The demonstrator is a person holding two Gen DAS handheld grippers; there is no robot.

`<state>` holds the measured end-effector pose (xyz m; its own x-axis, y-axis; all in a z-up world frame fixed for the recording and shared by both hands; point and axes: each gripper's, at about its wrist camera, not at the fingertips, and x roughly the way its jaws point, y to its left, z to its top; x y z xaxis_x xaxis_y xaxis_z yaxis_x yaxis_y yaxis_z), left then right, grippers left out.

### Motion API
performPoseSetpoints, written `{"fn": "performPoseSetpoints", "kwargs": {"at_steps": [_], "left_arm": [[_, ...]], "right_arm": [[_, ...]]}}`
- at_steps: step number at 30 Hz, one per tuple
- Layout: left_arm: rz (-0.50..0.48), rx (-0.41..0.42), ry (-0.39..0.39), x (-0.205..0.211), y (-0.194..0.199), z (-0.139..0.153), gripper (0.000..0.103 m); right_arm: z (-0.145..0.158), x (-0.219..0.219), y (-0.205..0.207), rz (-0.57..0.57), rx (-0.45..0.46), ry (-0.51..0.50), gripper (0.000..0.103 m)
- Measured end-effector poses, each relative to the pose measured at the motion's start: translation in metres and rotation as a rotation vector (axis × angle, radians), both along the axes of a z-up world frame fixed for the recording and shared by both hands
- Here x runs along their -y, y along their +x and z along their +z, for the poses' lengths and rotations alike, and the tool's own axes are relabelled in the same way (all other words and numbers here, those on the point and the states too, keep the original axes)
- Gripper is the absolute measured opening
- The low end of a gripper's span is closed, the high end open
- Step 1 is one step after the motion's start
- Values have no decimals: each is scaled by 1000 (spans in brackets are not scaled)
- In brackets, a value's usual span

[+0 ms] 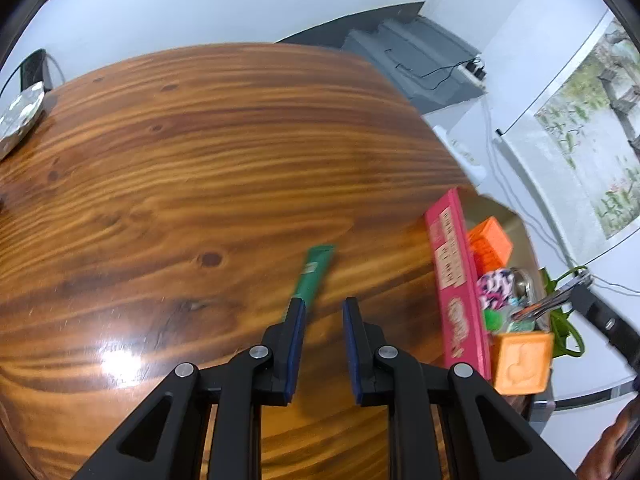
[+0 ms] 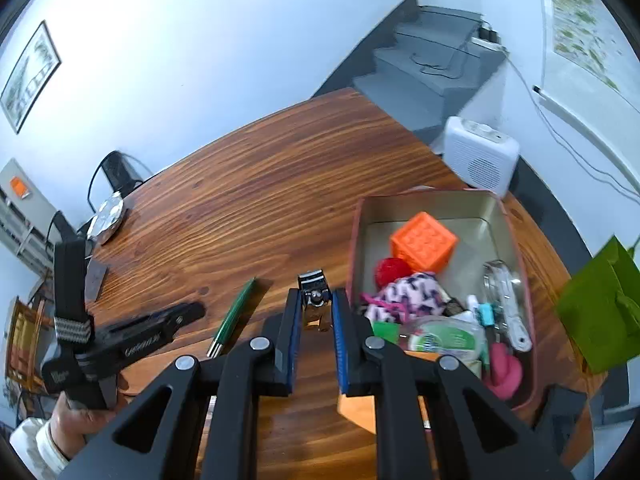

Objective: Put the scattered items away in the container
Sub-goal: 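Carry the nail clipper to the tin box with the right gripper and release it, then carry the green tube into the tin box with the left gripper and release it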

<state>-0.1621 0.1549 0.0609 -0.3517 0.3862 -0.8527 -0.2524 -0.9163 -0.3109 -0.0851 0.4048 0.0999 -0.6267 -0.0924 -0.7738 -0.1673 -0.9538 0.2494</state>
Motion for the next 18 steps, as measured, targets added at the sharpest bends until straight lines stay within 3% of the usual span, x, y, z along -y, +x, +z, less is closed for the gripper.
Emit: {"fn": "performPoseSetpoints", "kwargs": {"at_steps": [6, 11, 12, 13, 14, 15, 18], "left_arm": [[-14, -5, -39, 0, 11, -18, 21], [-35, 54, -36, 1, 18, -42, 22], [-35, 64, -37, 1, 20, -46, 32], [-32, 67, -40, 1, 21, -49, 52], [-24, 64, -43, 2, 22, -52, 60], [-15, 58, -44, 3, 22, -52, 65], [-17, 59, -54, 2, 21, -56, 65]], "right_arm": [[1, -28, 10, -56, 16, 11, 16], [-11, -43, 12, -83, 52, 13, 16], [-13, -46, 13, -85, 60, 10, 16], [-17, -47, 13, -88, 69, 9, 16], [-20, -49, 13, -90, 76, 9, 16], [-23, -50, 13, -94, 82, 9, 16], [-32, -56, 13, -104, 102, 9, 16]]}}
